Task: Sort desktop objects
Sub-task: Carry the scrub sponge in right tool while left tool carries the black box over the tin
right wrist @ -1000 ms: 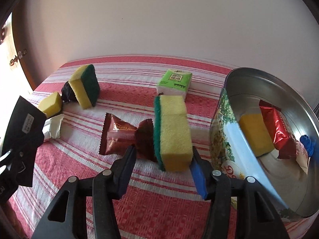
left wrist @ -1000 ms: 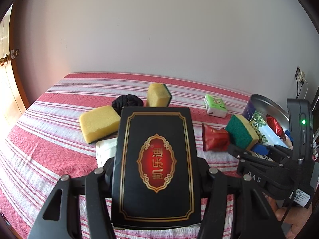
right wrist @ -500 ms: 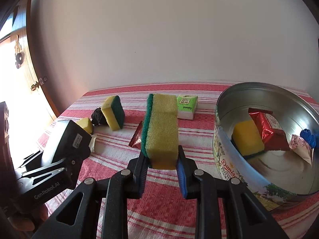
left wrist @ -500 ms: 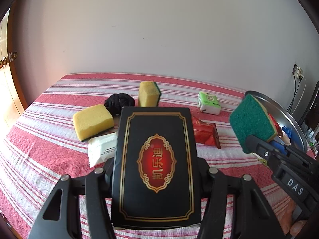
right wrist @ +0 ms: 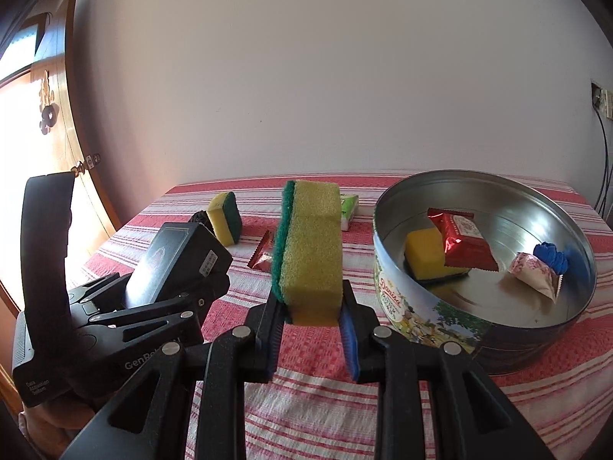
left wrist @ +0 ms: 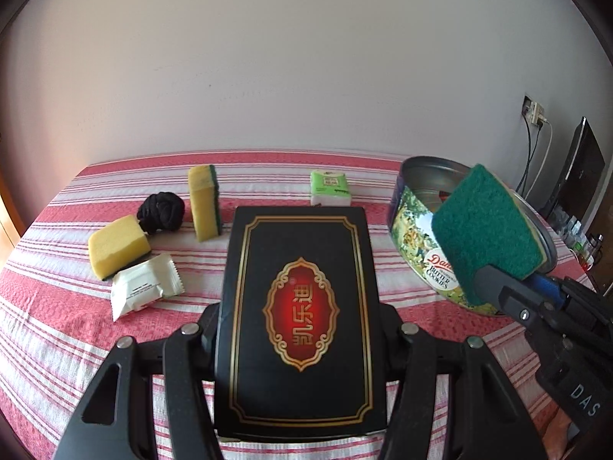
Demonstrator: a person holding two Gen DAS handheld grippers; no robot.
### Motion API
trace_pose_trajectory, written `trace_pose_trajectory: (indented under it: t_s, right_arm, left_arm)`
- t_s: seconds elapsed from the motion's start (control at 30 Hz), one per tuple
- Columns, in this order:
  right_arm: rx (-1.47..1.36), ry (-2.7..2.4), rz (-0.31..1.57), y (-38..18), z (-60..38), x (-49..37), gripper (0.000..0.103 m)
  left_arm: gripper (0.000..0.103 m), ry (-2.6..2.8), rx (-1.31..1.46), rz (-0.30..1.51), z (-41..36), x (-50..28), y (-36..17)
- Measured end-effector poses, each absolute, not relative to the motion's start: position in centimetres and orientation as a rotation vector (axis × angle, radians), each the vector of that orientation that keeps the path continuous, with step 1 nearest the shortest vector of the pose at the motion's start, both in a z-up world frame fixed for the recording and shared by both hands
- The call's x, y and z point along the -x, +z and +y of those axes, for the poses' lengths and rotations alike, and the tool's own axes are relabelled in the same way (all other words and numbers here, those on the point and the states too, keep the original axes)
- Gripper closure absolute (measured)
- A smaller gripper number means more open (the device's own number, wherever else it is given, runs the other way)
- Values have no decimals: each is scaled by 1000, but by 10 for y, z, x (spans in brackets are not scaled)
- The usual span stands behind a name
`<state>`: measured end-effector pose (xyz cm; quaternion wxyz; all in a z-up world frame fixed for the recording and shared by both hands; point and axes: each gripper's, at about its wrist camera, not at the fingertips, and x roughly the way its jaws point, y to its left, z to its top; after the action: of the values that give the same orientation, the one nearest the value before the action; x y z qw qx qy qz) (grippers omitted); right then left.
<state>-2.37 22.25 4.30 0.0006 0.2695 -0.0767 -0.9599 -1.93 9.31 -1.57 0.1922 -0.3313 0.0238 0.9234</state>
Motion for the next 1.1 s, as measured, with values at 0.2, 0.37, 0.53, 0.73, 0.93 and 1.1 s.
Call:
trace_pose_trajectory:
  t_s: [0.2, 0.37, 0.53, 0.73, 0.93, 1.1]
  right_arm:
    - [-822, -3066, -290, 50, 252, 1, 74]
    - [-804, -3097, -310, 50, 263, -5, 74]
    - [-790, -3127, -331, 52, 275, -12, 74]
    - [-763, -3194, -346, 56, 302, -22, 74]
    - [-722, -3297, -365, 64, 339, -31, 74]
    - [-693, -3387, -330, 71, 367, -29, 74]
  left_arm:
    - [46, 2571, 895, 120, 117, 10, -10]
    - [46, 2563, 868, 148, 131, 5, -4]
    - [46, 2554, 852, 173, 145, 0, 0]
    - [46, 2526, 800, 217, 170, -6, 10]
    - [46, 2489, 749, 239, 205, -7, 20]
    - [46, 2458, 722, 248, 232, -5, 28]
